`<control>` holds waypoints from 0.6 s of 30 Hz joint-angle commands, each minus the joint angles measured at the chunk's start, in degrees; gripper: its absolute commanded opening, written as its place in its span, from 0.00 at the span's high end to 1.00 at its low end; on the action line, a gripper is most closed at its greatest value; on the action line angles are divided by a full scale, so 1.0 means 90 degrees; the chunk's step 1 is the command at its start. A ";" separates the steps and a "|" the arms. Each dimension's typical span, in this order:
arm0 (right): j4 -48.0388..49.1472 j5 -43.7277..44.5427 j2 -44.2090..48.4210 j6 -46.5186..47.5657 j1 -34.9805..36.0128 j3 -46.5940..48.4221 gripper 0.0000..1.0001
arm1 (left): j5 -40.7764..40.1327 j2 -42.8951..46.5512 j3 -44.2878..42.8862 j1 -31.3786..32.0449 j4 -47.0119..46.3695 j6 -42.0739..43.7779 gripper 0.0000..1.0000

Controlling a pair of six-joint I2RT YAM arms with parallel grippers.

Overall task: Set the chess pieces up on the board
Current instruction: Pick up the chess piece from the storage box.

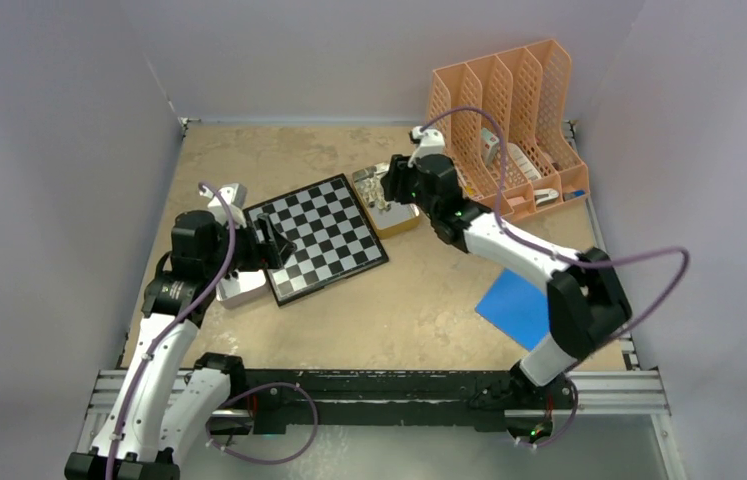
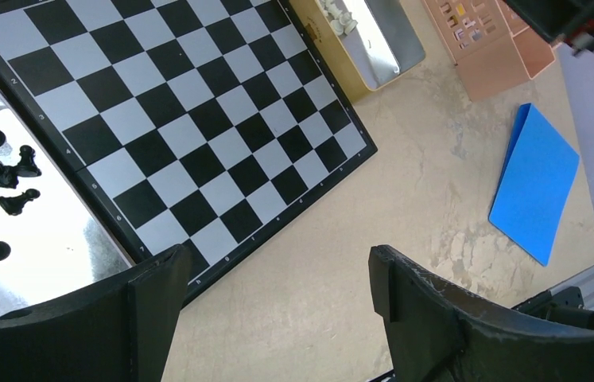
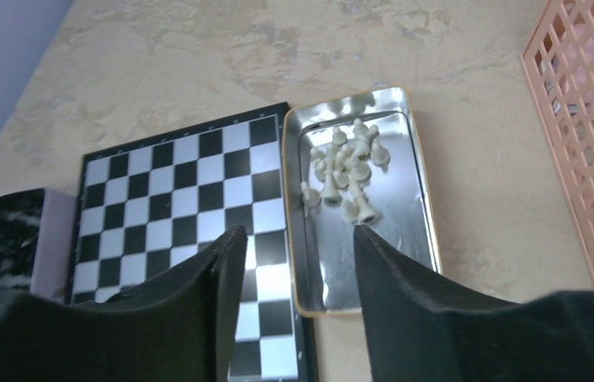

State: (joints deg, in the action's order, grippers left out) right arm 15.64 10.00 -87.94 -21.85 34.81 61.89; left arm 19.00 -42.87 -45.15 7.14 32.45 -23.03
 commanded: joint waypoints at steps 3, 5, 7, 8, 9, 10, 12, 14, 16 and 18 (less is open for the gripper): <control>0.0192 0.0529 -0.1423 0.0667 -0.0028 0.1242 0.58 | -0.0126 0.0285 0.0007 -0.0003 -0.0156 -0.0058 0.18; 0.0193 0.0740 -0.1929 0.0817 -0.0027 0.1549 0.62 | -0.0145 0.0327 0.0012 -0.0002 -0.0148 -0.0068 0.18; 0.0104 0.0874 -0.2345 0.0943 -0.0034 0.1878 0.63 | -0.0149 0.0336 0.0016 -0.0002 -0.0148 -0.0068 0.18; 0.0099 0.0902 -0.2533 0.0997 -0.0034 0.2000 0.63 | -0.0141 0.0333 0.0027 -0.0002 -0.0153 -0.0068 0.18; 0.0089 0.0909 -0.2691 0.1057 -0.0030 0.2119 0.64 | -0.0119 0.0323 0.0035 -0.0002 -0.0157 -0.0068 0.18; 0.0080 0.0910 -0.2850 0.1090 -0.0047 0.2213 0.64 | -0.0090 0.0316 0.0036 -0.0002 -0.0158 -0.0068 0.18; 0.0053 0.0897 -0.3101 0.1146 -0.0046 0.2403 0.65 | -0.0037 0.0286 0.0045 -0.0002 -0.0173 -0.0068 0.18; 0.0040 0.0842 -0.3291 0.1204 -0.0064 0.2553 0.66 | 0.0006 0.0262 0.0045 -0.0002 -0.0177 -0.0059 0.18; -0.0005 0.0837 -0.3483 0.1227 -0.0076 0.2719 0.67 | 0.0009 0.0254 0.0045 -0.0007 -0.0172 -0.0059 0.18; -0.0077 0.0859 -0.3652 0.1232 -0.0095 0.2839 0.69 | 0.0008 0.0268 0.0045 -0.0002 -0.0182 -0.0060 0.18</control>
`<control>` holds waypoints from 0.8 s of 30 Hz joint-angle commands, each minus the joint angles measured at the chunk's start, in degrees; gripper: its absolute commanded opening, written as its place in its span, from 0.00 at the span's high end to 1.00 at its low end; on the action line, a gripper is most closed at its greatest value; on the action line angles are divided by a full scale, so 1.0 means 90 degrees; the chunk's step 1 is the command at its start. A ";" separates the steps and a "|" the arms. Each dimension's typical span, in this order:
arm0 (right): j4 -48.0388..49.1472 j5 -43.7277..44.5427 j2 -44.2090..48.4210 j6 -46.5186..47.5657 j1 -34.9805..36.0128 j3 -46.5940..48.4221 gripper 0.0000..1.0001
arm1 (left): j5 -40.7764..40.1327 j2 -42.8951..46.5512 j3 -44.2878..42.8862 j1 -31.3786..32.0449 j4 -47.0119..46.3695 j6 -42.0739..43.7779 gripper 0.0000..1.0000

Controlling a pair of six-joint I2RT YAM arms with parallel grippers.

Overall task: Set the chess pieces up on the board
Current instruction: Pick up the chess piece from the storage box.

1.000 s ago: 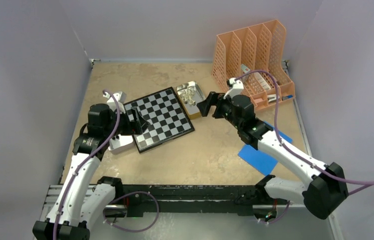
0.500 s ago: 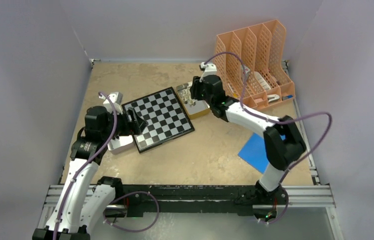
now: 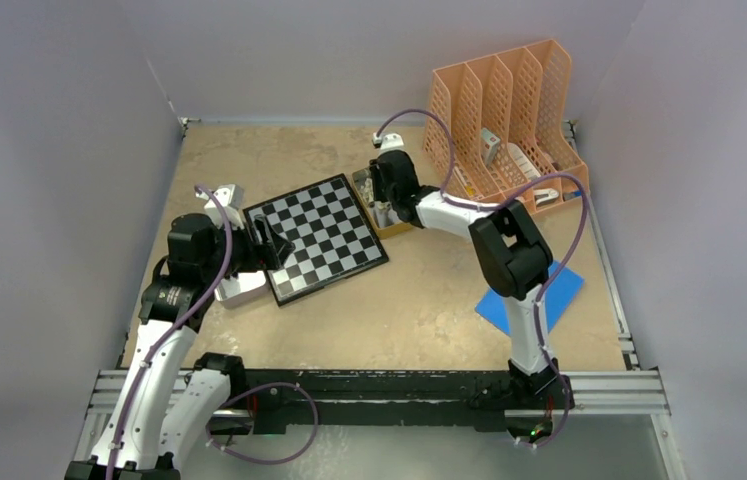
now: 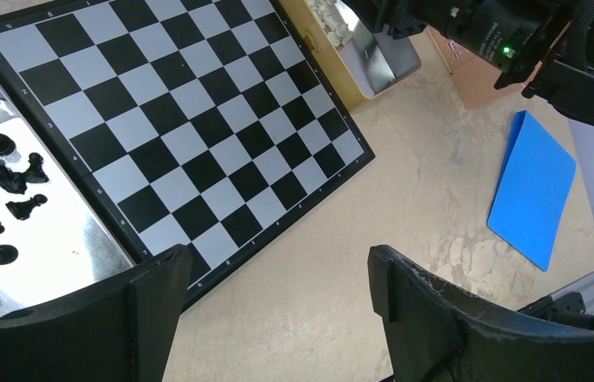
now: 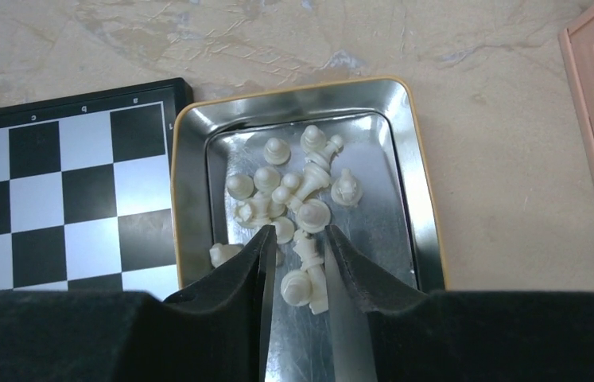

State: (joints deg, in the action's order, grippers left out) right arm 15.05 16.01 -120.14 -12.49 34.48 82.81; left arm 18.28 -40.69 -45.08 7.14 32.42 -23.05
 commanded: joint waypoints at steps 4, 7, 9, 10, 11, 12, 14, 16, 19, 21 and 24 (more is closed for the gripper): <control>0.0016 0.0166 -0.0221 0.0204 -0.0066 0.0600 0.70 | 0.0067 0.0050 0.0045 -0.0003 -0.0185 -0.0066 0.18; -0.0047 0.0203 -0.0371 0.0242 -0.0076 0.0720 0.70 | 0.0058 0.0042 0.0039 -0.0004 -0.0184 -0.0066 0.19; -0.0065 0.0185 -0.0444 0.0262 -0.0094 0.0779 0.70 | 0.0058 0.0044 0.0038 -0.0002 -0.0168 -0.0066 0.19; -0.0070 0.0162 -0.0470 0.0271 -0.0100 0.0804 0.71 | 0.0050 0.0048 0.0038 -0.0002 -0.0174 -0.0066 0.19; -0.0070 0.0148 -0.0491 0.0273 -0.0102 0.0824 0.71 | 0.0044 0.0050 0.0038 -0.0002 -0.0175 -0.0071 0.19; -0.0078 0.0136 -0.0520 0.0283 -0.0106 0.0849 0.71 | 0.0039 0.0062 0.0038 -0.0001 -0.0173 -0.0075 0.19; -0.0111 0.0104 -0.0564 0.0318 -0.0110 0.0896 0.74 | 0.0029 0.0069 0.0038 -0.0002 -0.0171 -0.0076 0.19; -0.0164 0.0118 -0.0606 0.0332 -0.0119 0.0943 0.76 | 0.0015 0.0071 0.0038 -0.0007 -0.0157 -0.0076 0.19; -0.0142 0.0146 -0.0607 0.0347 -0.0123 0.0919 0.77 | 0.0007 0.0082 0.0038 -0.0002 -0.0156 -0.0076 0.19; -0.0151 0.0150 -0.0633 0.0351 -0.0125 0.0932 0.77 | 0.0009 0.0077 0.0038 -0.0004 -0.0159 -0.0075 0.19; -0.0186 0.0155 -0.0672 0.0346 -0.0128 0.0988 0.76 | 0.0000 0.0075 0.0038 -0.0002 -0.0155 -0.0076 0.19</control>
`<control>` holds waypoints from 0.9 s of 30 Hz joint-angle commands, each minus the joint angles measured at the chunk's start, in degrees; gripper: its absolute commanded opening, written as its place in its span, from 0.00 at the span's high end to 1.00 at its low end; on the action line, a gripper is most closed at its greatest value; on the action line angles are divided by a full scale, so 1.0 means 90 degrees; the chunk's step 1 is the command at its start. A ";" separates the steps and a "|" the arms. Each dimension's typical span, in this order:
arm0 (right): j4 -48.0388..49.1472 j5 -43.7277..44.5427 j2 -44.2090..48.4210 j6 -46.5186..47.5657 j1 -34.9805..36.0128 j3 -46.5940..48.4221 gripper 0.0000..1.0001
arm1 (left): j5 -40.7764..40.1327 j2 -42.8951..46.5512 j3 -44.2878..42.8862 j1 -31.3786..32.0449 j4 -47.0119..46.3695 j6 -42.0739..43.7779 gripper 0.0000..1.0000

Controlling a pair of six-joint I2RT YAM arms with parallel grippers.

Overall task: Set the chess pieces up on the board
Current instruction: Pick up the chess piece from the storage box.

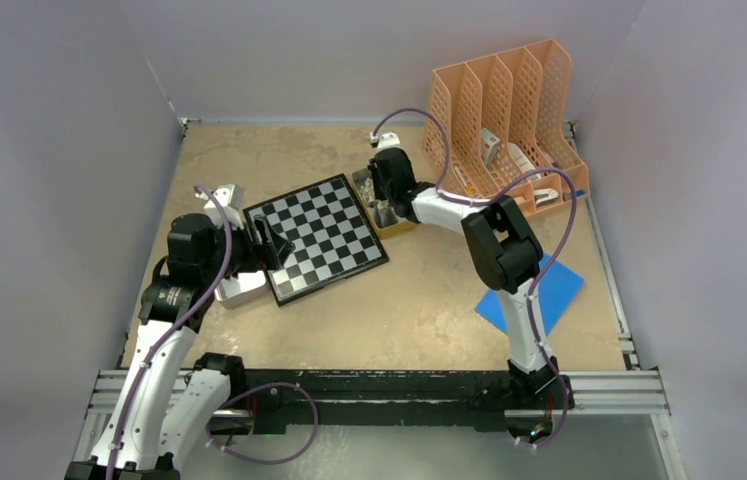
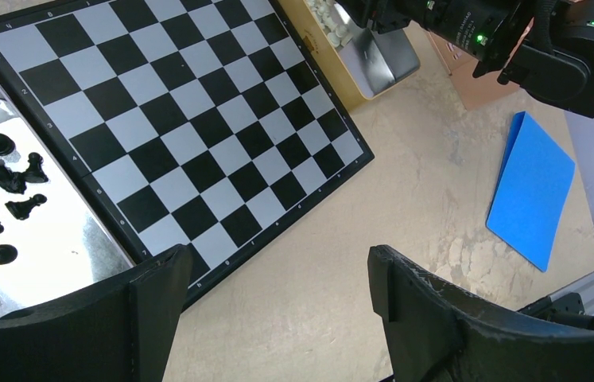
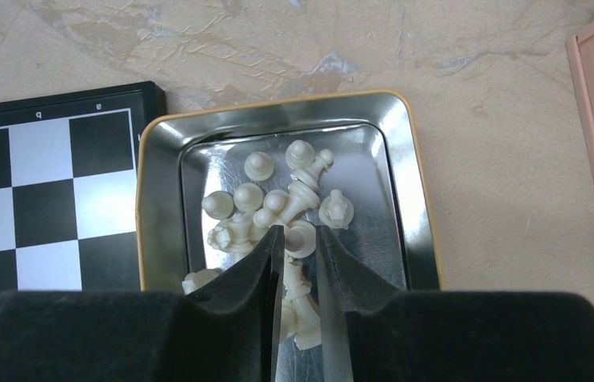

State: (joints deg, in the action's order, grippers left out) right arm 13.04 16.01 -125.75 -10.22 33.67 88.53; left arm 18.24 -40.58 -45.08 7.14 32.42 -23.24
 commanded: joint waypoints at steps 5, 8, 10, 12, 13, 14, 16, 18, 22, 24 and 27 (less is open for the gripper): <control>-0.0006 0.0012 -0.0149 0.0073 -0.0049 0.0456 0.74 | -0.0015 0.0114 0.0038 -0.0002 -0.0155 -0.0054 0.19; -0.0023 0.0008 -0.0178 0.0042 -0.0050 0.0476 0.77 | -0.0006 0.0124 0.0046 -0.0002 -0.0156 -0.0059 0.19; -0.0018 0.0032 -0.0162 0.0040 -0.0049 0.0455 0.79 | 0.0003 0.0121 0.0045 -0.0002 -0.0157 -0.0054 0.19; -0.0013 0.0109 -0.0109 0.0047 -0.0050 0.0418 0.81 | 0.0014 0.0102 0.0038 -0.0002 -0.0156 -0.0054 0.19; -0.0005 0.0144 -0.0067 0.0059 -0.0050 0.0389 0.83 | 0.0014 0.0106 0.0038 -0.0002 -0.0162 -0.0054 0.19; 0.0000 0.0179 -0.0019 0.0066 -0.0050 0.0367 0.84 | 0.0014 0.0109 0.0038 -0.0002 -0.0164 -0.0054 0.19; -0.0060 0.0237 0.0085 0.0086 -0.0047 0.0357 0.85 | 0.0004 0.0123 0.0038 -0.0002 -0.0161 -0.0054 0.19; -0.0116 0.0362 0.0245 0.0081 -0.0047 0.0346 0.87 | -0.0014 0.0136 0.0038 -0.0004 -0.0162 -0.0054 0.19; -0.0122 0.0522 0.0652 0.0086 -0.0040 0.0236 0.89 | -0.0029 0.0137 0.0038 -0.0010 -0.0155 -0.0064 0.19; -0.0228 0.0539 0.0856 0.0043 -0.0035 0.0194 0.90 | -0.0034 0.0123 0.0038 -0.0012 -0.0161 -0.0064 0.19; -0.0370 0.0565 0.1151 -0.0021 -0.0013 0.0101 0.91 | -0.0039 0.0097 0.0038 -0.0012 -0.0147 -0.0064 0.19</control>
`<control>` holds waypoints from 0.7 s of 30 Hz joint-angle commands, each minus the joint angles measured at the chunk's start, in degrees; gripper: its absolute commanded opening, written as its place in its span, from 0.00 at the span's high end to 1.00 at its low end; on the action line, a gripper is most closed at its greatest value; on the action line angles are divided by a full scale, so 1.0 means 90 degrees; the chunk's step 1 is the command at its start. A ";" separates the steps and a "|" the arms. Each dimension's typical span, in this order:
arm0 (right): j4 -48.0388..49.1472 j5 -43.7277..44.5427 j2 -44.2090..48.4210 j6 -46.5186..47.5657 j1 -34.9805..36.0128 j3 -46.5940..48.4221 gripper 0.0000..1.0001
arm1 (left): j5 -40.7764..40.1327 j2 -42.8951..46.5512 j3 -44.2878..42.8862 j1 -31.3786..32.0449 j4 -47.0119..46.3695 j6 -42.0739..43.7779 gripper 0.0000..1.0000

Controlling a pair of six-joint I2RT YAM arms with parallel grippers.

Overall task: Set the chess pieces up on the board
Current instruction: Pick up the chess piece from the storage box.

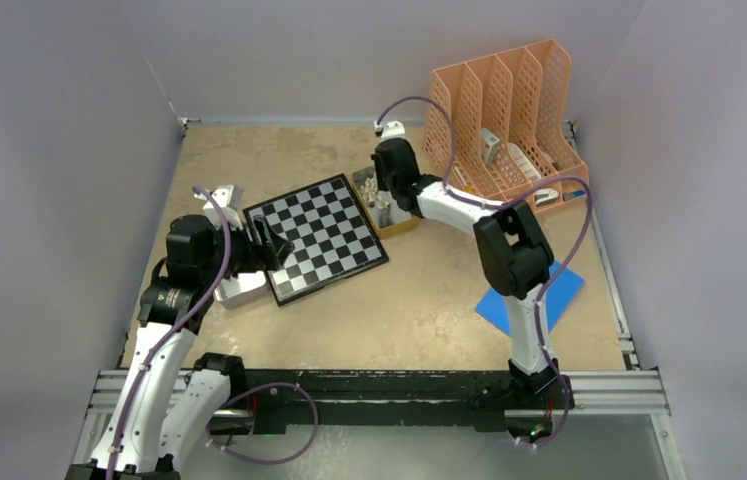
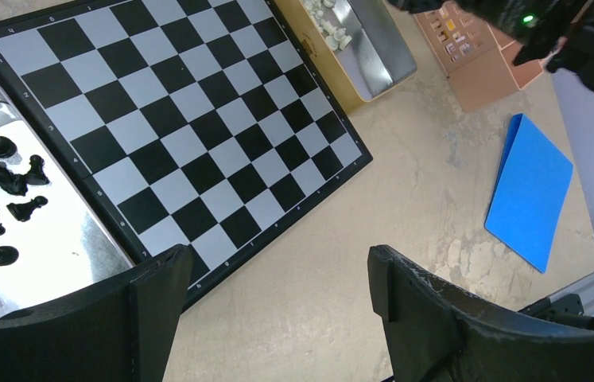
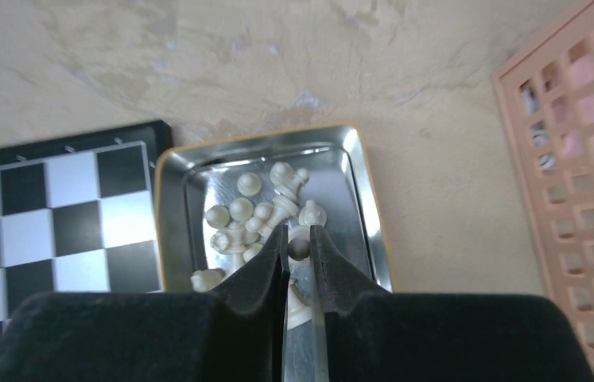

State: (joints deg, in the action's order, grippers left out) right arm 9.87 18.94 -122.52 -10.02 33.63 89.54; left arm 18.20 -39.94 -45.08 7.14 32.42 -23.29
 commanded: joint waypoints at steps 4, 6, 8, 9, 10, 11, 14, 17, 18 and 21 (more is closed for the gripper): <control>-0.0348 0.0203 0.1175 -0.0328 0.0102 -0.0135 0.92 | -0.0101 0.0051 0.0038 -0.0012 -0.0137 -0.0076 0.19; -0.0548 0.0117 0.1387 -0.0463 0.0198 -0.0242 0.93 | -0.0126 0.0048 0.0038 -0.0012 -0.0136 -0.0086 0.19; -0.0688 -0.0030 0.1671 -0.0609 0.0290 -0.0442 0.93 | -0.0127 0.0024 0.0038 -0.0012 -0.0136 -0.0088 0.19; -0.0682 -0.0137 0.1838 -0.0689 0.0338 -0.0632 0.93 | -0.0127 0.0011 0.0030 -0.0012 -0.0127 -0.0086 0.19; -0.0664 -0.0273 0.2010 -0.0763 0.0395 -0.0809 0.93 | -0.0141 0.0005 0.0013 -0.0012 -0.0118 -0.0088 0.19; -0.0649 -0.0381 0.2193 -0.0814 0.0465 -0.1009 0.93 | -0.0145 -0.0009 0.0008 -0.0017 -0.0109 -0.0084 0.19; -0.0521 -0.0435 0.2694 -0.0938 0.0764 -0.1715 0.92 | -0.0180 0.0034 0.0002 -0.0021 -0.0097 -0.0088 0.20; -0.0381 -0.0522 0.3072 -0.1055 0.1078 -0.2232 0.92 | -0.0231 0.0117 0.0024 -0.0021 -0.0097 -0.0107 0.20; -0.0312 -0.0565 0.3189 -0.1084 0.1196 -0.2375 0.92 | -0.0242 0.0135 0.0028 -0.0021 -0.0097 -0.0108 0.20; -0.0128 -0.0615 0.3460 -0.1158 0.1561 -0.2780 0.92 | -0.0285 0.0145 0.0018 -0.0021 -0.0080 -0.0115 0.20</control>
State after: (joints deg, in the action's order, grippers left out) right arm 5.67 15.05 -95.72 -18.20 44.45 67.51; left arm 16.71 -39.44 -45.08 7.14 32.49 -23.46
